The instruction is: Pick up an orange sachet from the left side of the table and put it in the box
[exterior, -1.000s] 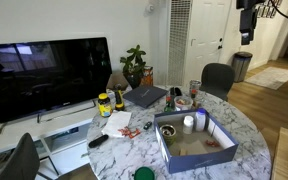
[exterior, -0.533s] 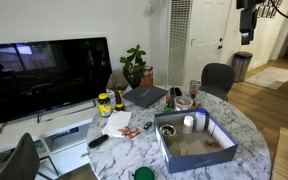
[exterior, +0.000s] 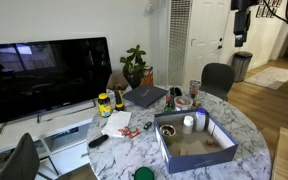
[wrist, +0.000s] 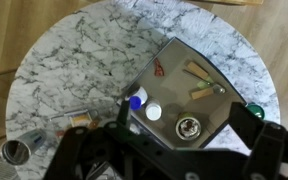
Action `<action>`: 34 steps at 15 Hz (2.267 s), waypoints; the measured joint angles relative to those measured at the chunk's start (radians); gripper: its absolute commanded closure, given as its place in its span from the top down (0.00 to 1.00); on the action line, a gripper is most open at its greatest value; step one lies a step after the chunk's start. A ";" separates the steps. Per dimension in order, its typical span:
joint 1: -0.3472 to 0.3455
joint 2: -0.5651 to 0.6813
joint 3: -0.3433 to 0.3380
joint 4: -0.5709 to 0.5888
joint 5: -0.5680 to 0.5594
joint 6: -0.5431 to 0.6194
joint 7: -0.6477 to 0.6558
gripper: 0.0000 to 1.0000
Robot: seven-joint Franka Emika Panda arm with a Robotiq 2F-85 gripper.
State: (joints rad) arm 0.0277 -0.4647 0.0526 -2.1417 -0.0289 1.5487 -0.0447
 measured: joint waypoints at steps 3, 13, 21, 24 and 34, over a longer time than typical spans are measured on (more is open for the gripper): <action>0.040 0.110 0.084 0.033 -0.023 0.151 0.040 1.00; 0.103 0.642 0.167 0.451 -0.143 0.284 0.115 1.00; 0.110 0.663 0.167 0.491 -0.143 0.260 0.114 1.00; 0.115 0.671 0.160 0.495 -0.136 0.275 0.122 1.00; 0.231 1.144 0.069 0.776 -0.221 0.296 0.157 1.00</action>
State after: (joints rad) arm 0.2587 0.6794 0.1212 -1.3653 -0.2499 1.8449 0.1123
